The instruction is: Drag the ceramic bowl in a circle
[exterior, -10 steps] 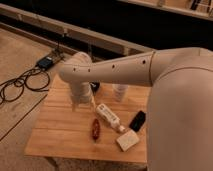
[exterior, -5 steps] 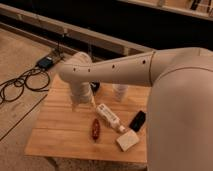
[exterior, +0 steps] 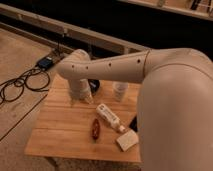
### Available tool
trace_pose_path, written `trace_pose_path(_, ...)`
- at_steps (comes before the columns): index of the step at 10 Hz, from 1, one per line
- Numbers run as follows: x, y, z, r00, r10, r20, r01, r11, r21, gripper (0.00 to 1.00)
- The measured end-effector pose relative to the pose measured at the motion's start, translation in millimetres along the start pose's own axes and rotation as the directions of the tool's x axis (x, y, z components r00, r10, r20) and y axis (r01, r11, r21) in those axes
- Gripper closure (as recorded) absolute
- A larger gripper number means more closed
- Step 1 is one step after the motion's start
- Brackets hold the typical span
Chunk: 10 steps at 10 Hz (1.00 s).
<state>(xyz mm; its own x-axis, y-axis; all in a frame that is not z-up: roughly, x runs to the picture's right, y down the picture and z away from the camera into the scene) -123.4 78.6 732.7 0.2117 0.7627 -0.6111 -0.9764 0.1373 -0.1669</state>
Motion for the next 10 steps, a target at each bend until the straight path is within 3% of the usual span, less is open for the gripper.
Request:
trace_pose_path(4, -51, -5, 34, 0.984, -0.176, 0.003, 0.176, 0.984, 0.016, 0.35)
trace_pose_path(10, -123, -18, 87, 0.936, -0.35, -0.025, 0.35, 0.936, 0.025, 0.35)
